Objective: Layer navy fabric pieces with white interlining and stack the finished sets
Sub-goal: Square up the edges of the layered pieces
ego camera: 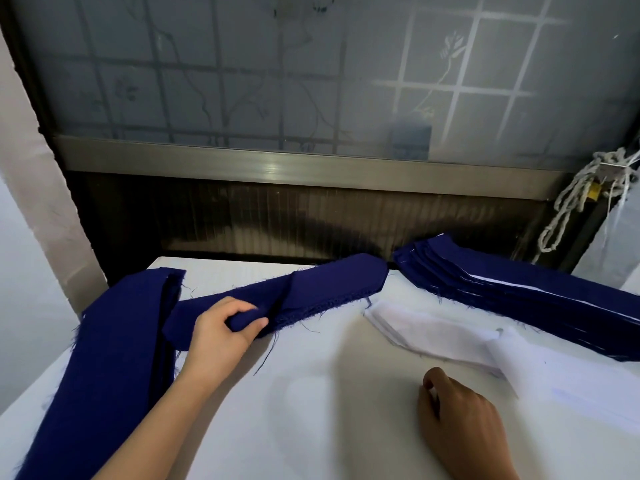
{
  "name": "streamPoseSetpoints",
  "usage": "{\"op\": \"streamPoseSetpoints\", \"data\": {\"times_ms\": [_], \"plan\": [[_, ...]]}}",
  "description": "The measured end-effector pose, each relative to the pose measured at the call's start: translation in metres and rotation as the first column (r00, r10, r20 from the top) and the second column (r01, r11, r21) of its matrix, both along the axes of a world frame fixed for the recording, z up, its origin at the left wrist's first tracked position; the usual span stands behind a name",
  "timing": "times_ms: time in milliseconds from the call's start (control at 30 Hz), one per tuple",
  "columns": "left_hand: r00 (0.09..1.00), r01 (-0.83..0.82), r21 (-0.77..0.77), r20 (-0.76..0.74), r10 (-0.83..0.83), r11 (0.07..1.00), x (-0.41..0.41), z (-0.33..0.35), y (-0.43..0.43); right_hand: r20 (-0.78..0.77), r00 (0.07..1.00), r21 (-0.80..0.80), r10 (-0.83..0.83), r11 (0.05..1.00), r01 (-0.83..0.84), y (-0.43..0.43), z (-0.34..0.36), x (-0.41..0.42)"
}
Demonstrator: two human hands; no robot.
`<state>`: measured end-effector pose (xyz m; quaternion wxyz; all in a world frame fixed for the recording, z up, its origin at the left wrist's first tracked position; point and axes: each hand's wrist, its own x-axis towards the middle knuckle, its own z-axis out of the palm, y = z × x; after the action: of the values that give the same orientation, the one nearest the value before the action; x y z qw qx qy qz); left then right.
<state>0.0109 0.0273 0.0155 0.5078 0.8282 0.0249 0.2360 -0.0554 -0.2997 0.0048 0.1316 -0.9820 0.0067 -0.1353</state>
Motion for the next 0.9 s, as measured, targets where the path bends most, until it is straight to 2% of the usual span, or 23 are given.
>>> {"op": "streamPoseSetpoints", "data": {"times_ms": [100, 167, 200, 233, 300, 400, 433, 500, 567, 667, 767, 900], "plan": [[0.992, 0.127, 0.026, 0.016, -0.127, 0.992, -0.003, 0.000, -0.008, 0.014, 1.000, 0.014, -0.002, 1.000, 0.002, 0.000, 0.000, -0.001], [0.961, 0.259, -0.072, -0.080, -0.264, 0.963, -0.006, 0.003, -0.013, 0.029, 1.000, 0.007, -0.009, 1.000, 0.009, 0.001, 0.000, -0.001], [0.915, 0.359, -0.124, -0.150, -0.375, 0.925, -0.007, 0.005, -0.014, 0.055, 0.998, 0.014, -0.007, 1.000, 0.006, 0.002, 0.000, -0.001], [0.836, 0.469, -0.178, -0.226, -0.499, 0.865, -0.009, 0.007, -0.015, 0.090, 0.996, 0.024, 0.002, 1.000, -0.004, 0.002, -0.001, 0.000], [0.611, 0.664, -0.280, -0.331, -0.719, 0.693, -0.012, 0.014, -0.013, 0.173, 0.984, 0.008, 0.047, 0.999, -0.049, 0.000, -0.003, 0.001], [0.288, 0.848, -0.349, -0.327, -0.900, 0.399, -0.017, 0.019, -0.010, 0.303, 0.932, -0.075, 0.198, 0.980, -0.184, -0.002, -0.006, 0.004], [0.221, 0.862, -0.379, -0.318, -0.922, 0.337, -0.018, 0.019, -0.010, 0.334, 0.907, -0.103, 0.257, 0.966, -0.236, -0.001, -0.006, 0.004], [0.168, 0.849, -0.433, -0.323, -0.931, 0.303, -0.019, 0.019, -0.008, 0.349, 0.863, -0.161, 0.364, 0.931, -0.328, 0.000, -0.005, 0.004], [0.192, 0.818, -0.464, -0.336, -0.922, 0.340, -0.020, 0.019, -0.004, 0.323, 0.846, -0.174, 0.424, 0.905, -0.387, -0.001, -0.006, 0.005], [0.293, 0.712, -0.577, -0.274, -0.916, 0.400, -0.018, 0.017, 0.004, 0.335, 0.833, -0.155, 0.439, 0.898, -0.411, -0.005, -0.009, 0.007], [0.485, 0.540, -0.722, -0.153, -0.861, 0.432, -0.016, 0.014, 0.007, 0.415, 0.838, -0.130, 0.354, 0.935, -0.331, -0.009, -0.014, 0.009], [0.752, 0.363, -0.783, -0.073, -0.655, 0.504, -0.008, 0.017, 0.010, 0.489, 0.827, -0.119, 0.277, 0.961, -0.251, -0.016, -0.018, 0.009]]}}
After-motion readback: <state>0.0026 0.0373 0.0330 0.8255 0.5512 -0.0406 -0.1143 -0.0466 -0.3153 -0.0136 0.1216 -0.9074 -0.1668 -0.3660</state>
